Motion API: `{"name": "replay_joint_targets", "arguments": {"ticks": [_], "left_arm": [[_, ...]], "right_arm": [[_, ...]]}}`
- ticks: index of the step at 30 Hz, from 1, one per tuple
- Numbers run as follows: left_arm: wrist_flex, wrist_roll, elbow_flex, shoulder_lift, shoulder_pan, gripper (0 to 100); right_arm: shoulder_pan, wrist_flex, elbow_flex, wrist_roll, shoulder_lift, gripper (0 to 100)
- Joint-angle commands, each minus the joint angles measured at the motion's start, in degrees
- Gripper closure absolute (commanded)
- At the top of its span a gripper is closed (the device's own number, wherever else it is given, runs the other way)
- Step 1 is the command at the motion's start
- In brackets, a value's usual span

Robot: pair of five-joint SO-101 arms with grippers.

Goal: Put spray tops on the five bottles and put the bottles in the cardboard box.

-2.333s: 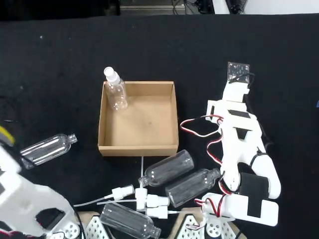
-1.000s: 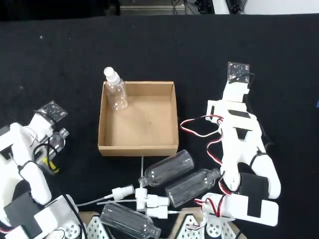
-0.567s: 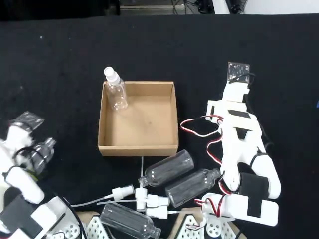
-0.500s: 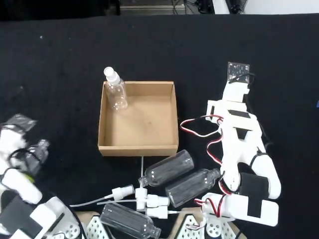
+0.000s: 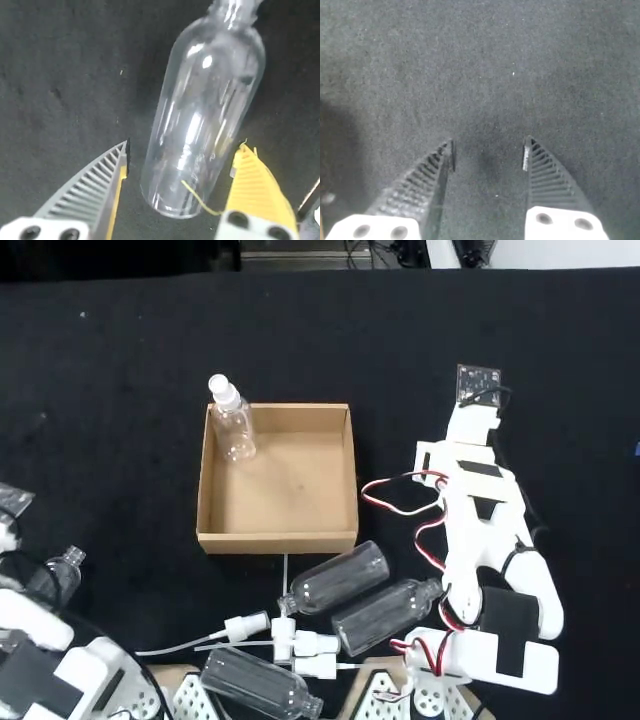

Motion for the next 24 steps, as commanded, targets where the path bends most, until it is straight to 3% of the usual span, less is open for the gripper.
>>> {"name": "replay_joint_targets", "arguments": {"ticks": [1,12,20,24], "left_arm": [[0.26,0.18,-2.68,-0.88,6.46,69],[-0.44,2.02,-2.15,-0.09,15.08,69],[-13.27,2.20,6.37,-0.44,15.25,69],[-14.51,2.20,7.52,-0.79,15.16,69]], "right_arm": [[0.18,-0.26,-2.95,0.09,-0.31,80.4],[0.18,-0.26,-2.95,0.09,-0.31,80.4],[0.18,-0.26,-2.95,0.09,-0.31,80.4],[0.18,-0.26,-2.95,0.09,-0.31,80.4]]}}
